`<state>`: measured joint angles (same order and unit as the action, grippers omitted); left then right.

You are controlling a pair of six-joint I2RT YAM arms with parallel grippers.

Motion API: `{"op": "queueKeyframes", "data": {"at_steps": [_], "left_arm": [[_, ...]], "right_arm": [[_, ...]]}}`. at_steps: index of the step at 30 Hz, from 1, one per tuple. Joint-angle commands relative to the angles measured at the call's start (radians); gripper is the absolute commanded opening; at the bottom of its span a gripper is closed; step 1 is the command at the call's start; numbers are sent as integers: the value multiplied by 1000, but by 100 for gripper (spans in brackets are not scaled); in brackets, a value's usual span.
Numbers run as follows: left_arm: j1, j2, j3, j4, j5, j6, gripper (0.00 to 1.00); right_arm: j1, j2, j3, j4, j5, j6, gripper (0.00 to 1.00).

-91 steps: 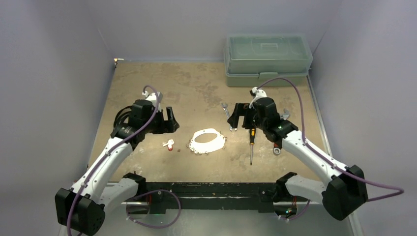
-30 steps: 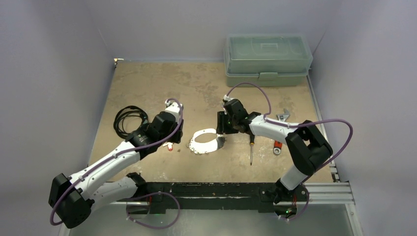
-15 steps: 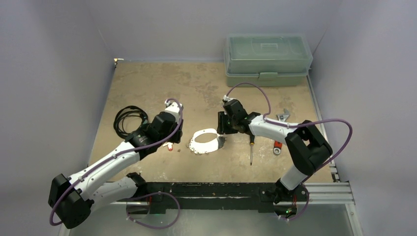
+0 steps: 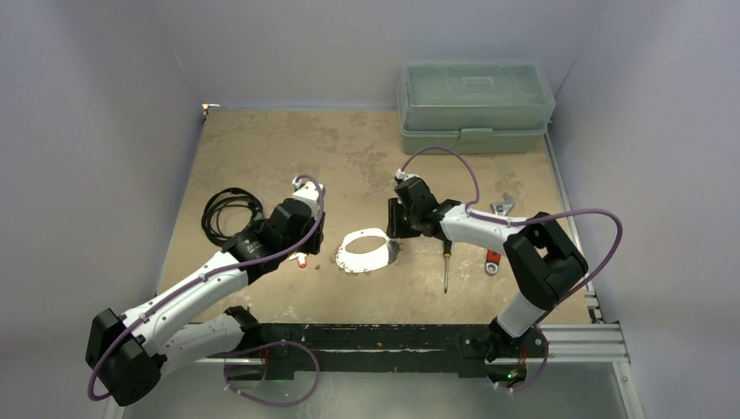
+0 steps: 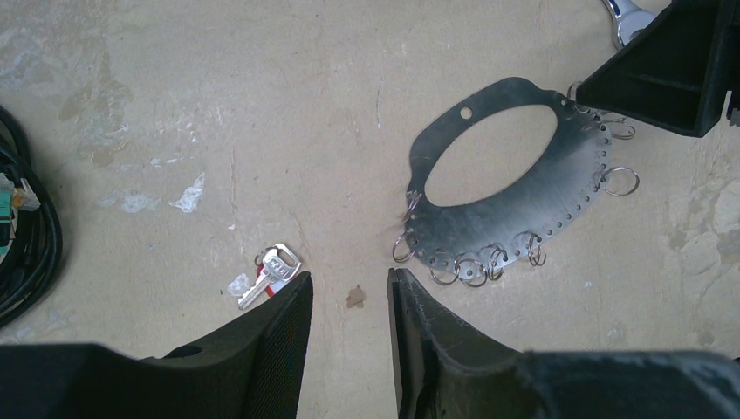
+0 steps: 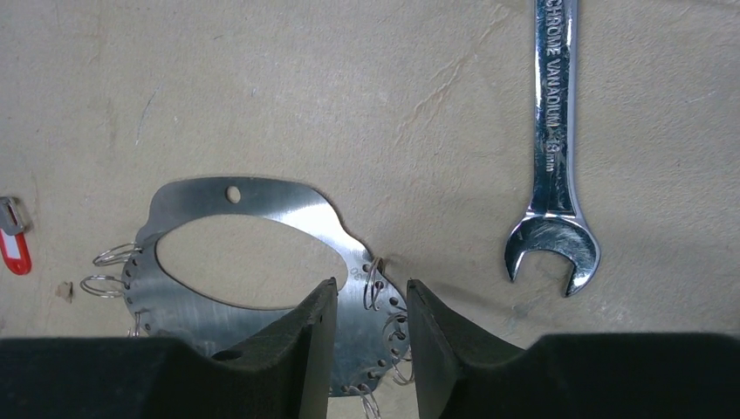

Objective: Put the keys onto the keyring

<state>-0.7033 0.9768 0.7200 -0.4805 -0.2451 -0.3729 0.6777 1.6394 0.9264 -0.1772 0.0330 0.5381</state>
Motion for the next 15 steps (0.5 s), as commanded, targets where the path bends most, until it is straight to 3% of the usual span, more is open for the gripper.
{"op": "queueKeyframes", "data": {"at_steps": [1, 15], "left_arm": [[-7, -15, 30, 8, -18, 14, 36], [-10, -9, 30, 6, -17, 15, 35]], "right_arm": [[7, 20, 13, 27, 18, -6, 37], [20, 34, 2, 27, 9, 5, 26]]}}
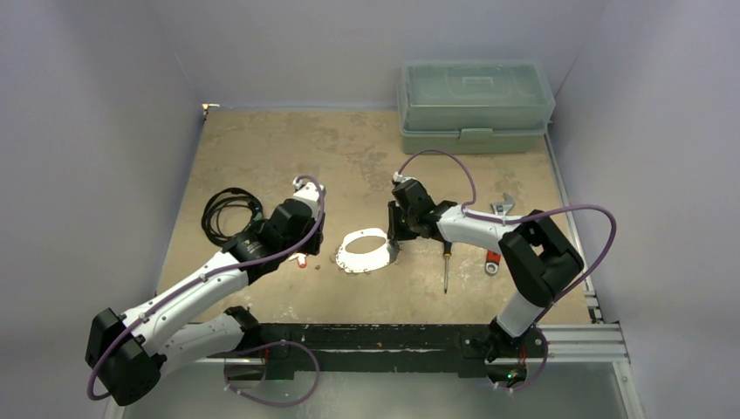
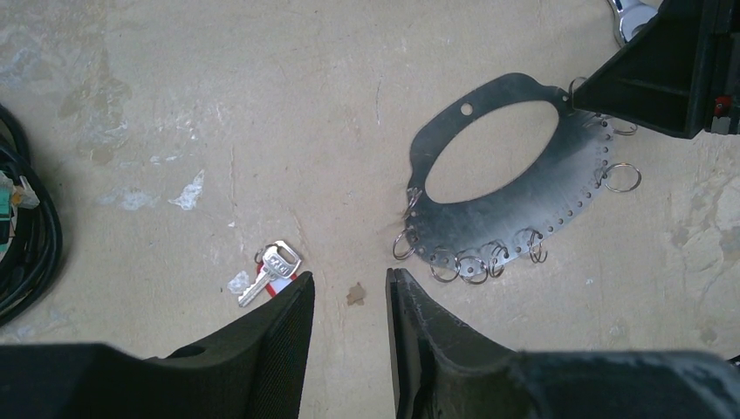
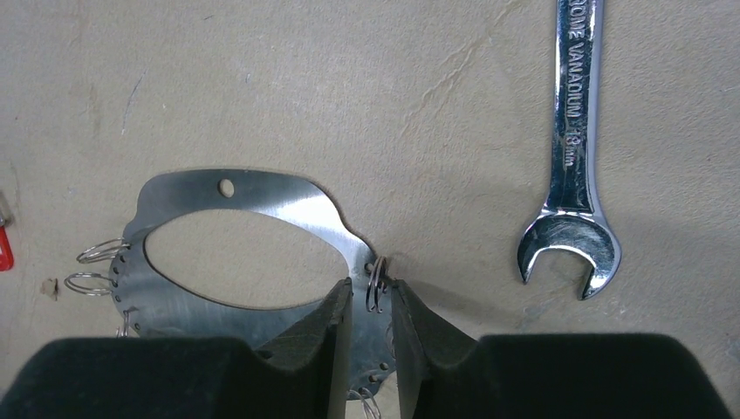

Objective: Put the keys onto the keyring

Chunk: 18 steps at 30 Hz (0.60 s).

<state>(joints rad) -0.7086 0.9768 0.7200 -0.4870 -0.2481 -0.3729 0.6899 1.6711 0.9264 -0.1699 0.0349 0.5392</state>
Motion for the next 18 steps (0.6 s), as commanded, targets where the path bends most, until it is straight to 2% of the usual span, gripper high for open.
{"op": "queueKeyframes", "data": {"at_steps": [1, 10, 16, 18], "left_arm": [[-5, -9, 30, 14, -14, 15, 35], [-11, -8, 30, 13, -14, 15, 34], [-16, -12, 30, 12, -19, 15, 34], [-17, -13, 30, 12, -20, 15, 34]], "right_arm": [[8, 2, 1, 20, 9, 5, 25], [9, 5, -10, 20, 26, 10, 17], [10, 6, -7, 16, 25, 6, 0], [9, 2, -5, 15, 25, 0, 0]]}}
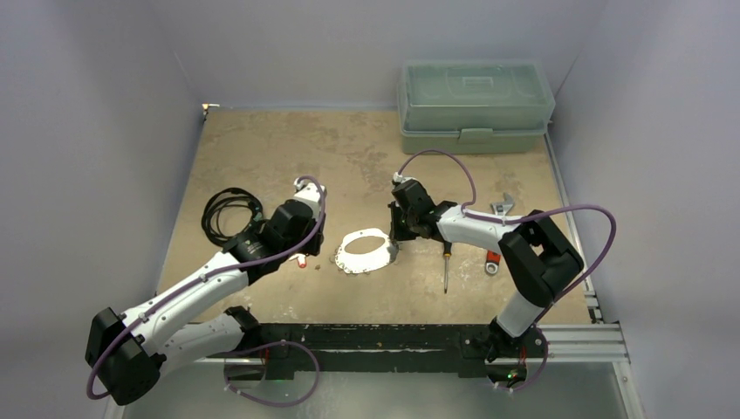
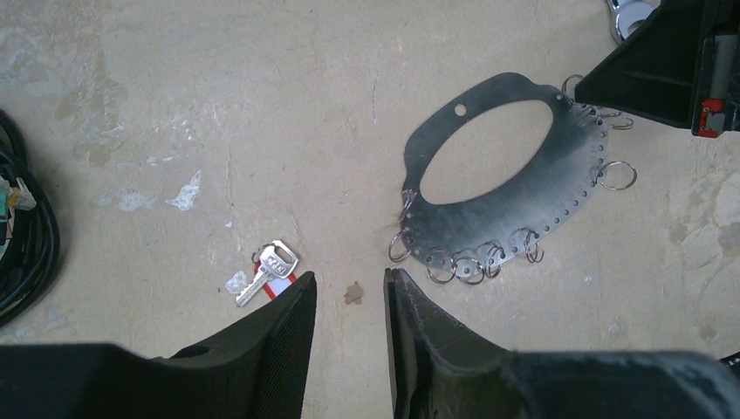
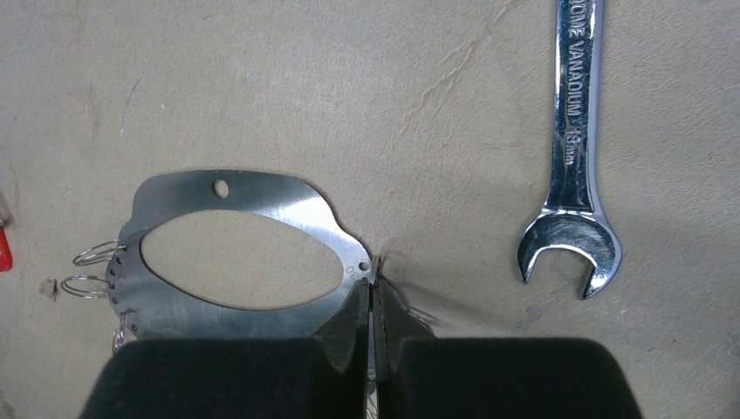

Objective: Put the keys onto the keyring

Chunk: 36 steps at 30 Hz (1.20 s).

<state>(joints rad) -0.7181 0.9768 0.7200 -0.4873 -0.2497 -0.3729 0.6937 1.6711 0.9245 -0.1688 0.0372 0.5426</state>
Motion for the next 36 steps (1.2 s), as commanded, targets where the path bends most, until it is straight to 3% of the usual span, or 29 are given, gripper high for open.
{"op": "queueKeyframes", "data": {"at_steps": [1, 15, 23, 27, 31, 33, 36], "left_arm": [[-7, -15, 30, 12, -20, 16, 33], [-9, -99, 1, 143, 55, 136, 36], [-10, -35, 103, 180, 165, 283, 40], [-9, -1, 173, 180, 153, 332, 52], [-10, 50, 258, 154, 48, 354, 82], [-9, 77, 293, 141, 15, 385, 81], [-9, 70, 292, 174, 81, 461, 79]], "right_arm": [[7, -2, -1, 13, 23, -8, 0], [7, -146, 1, 70, -46, -200, 0], [7, -269, -12, 131, -103, -300, 0], [7, -333, -16, 158, -130, -350, 0], [7, -400, -11, 166, -153, -387, 0], [7, -426, -14, 199, -184, -399, 0], [7, -470, -36, 229, -257, -425, 0]]}}
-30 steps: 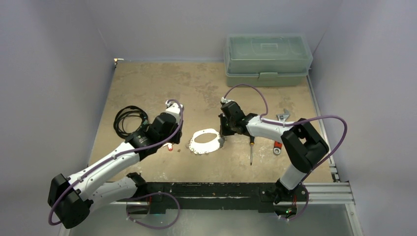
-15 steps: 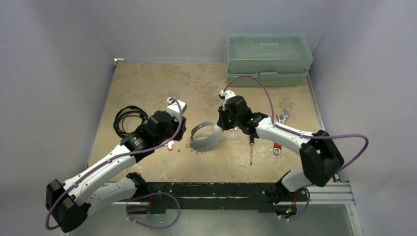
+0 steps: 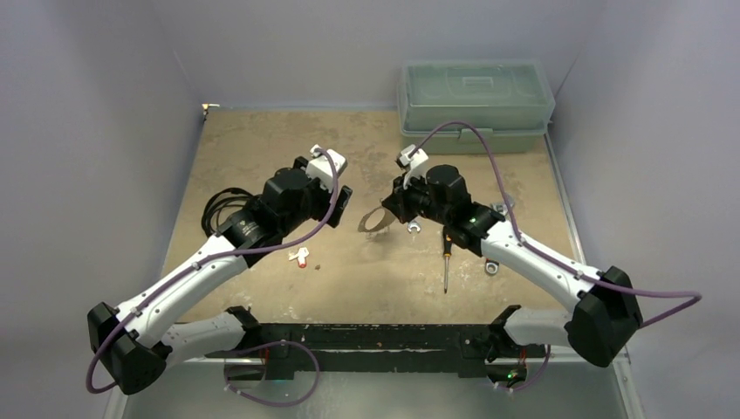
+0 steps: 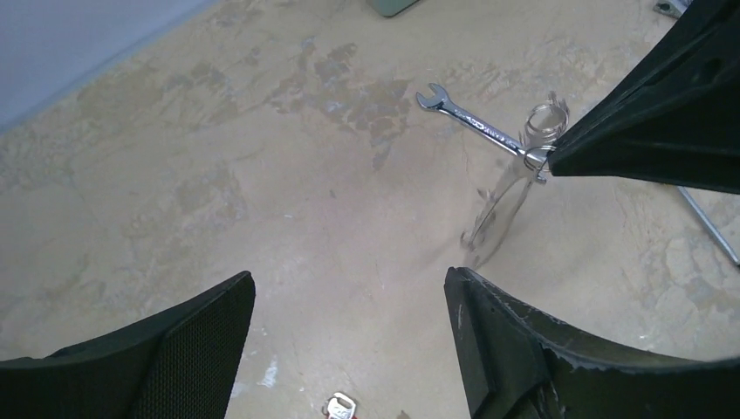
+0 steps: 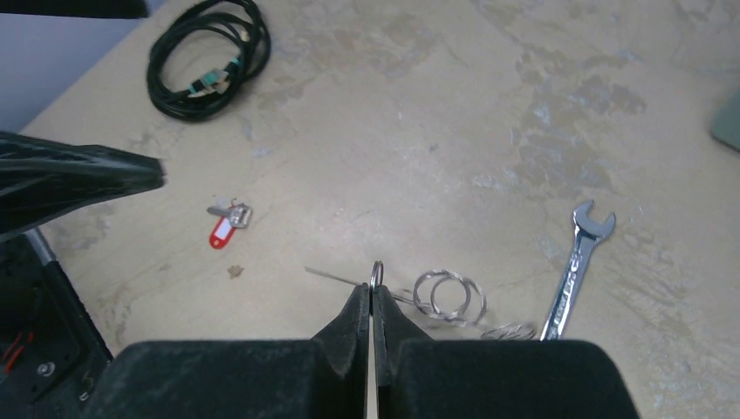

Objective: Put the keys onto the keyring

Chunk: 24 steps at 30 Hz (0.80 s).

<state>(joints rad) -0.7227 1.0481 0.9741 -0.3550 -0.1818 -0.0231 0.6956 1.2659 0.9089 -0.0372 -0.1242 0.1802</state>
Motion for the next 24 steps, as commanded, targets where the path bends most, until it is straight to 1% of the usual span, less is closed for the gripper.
{"op": "queueKeyframes", "data": {"at_steps": [1, 5, 9, 12, 16, 17, 19, 21, 24], "left_arm": [[-5, -13, 29, 60, 48, 131, 79], [-5, -89, -19, 122, 228, 249, 79], [-4, -151, -92, 171, 439, 408, 75], [-4, -165, -98, 163, 549, 440, 69], [-3, -168, -104, 165, 694, 444, 66], [-3, -166, -108, 176, 708, 435, 65], [-3, -153, -112, 201, 728, 403, 57], [-3, -137, -102, 190, 746, 401, 52], [-3, -123, -98, 190, 767, 396, 48]], "right_arm": [[5, -83, -31, 112, -111, -69, 0], [5, -148, -76, 158, -158, -91, 0], [5, -189, -97, 188, -200, -95, 0], [7, -209, -101, 192, -241, -97, 0], [12, -239, -108, 200, -309, -100, 0], [16, -243, -108, 201, -323, -100, 0], [24, -252, -104, 194, -336, -104, 0], [33, -265, -98, 180, -342, -114, 0], [45, -289, -98, 172, -372, -129, 0]]}}
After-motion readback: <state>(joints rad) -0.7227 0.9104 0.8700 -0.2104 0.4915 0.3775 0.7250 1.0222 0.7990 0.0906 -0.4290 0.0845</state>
